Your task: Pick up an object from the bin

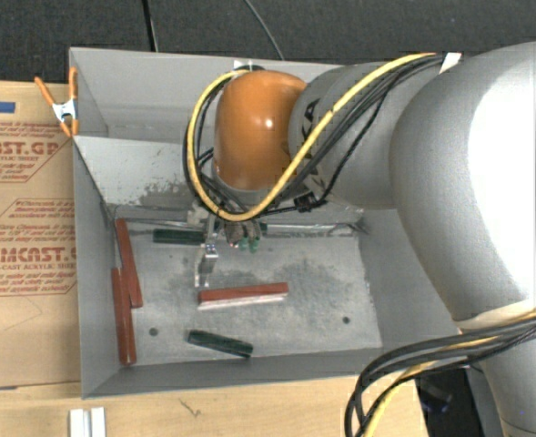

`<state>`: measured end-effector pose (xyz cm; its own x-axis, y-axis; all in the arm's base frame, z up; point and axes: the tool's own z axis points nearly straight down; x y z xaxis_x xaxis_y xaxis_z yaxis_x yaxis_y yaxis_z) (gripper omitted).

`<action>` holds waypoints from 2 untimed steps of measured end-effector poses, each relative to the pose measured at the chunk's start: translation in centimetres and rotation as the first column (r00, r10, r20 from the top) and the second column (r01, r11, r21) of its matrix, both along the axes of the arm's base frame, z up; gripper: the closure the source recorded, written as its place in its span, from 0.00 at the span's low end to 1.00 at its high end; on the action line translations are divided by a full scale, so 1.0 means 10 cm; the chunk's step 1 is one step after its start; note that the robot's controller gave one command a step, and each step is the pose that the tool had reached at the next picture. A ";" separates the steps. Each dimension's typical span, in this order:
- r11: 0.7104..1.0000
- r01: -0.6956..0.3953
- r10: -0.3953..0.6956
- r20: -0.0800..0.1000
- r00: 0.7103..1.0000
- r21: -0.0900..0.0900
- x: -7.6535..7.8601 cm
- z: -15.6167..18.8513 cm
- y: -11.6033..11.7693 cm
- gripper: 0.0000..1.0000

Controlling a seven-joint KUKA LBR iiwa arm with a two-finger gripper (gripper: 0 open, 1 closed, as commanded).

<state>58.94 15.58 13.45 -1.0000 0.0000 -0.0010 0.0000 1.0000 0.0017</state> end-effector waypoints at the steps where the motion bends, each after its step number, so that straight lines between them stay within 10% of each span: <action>1: 1.000 0.000 0.000 0.000 1.000 0.000 0.00 0.00 0.00 0.00; 2: 0.987 -0.158 0.157 0.031 0.987 0.009 -0.20 -0.48 -0.42 1.00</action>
Offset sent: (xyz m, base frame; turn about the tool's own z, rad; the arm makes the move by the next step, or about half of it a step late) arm -0.0306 -0.0501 -0.0645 -0.1575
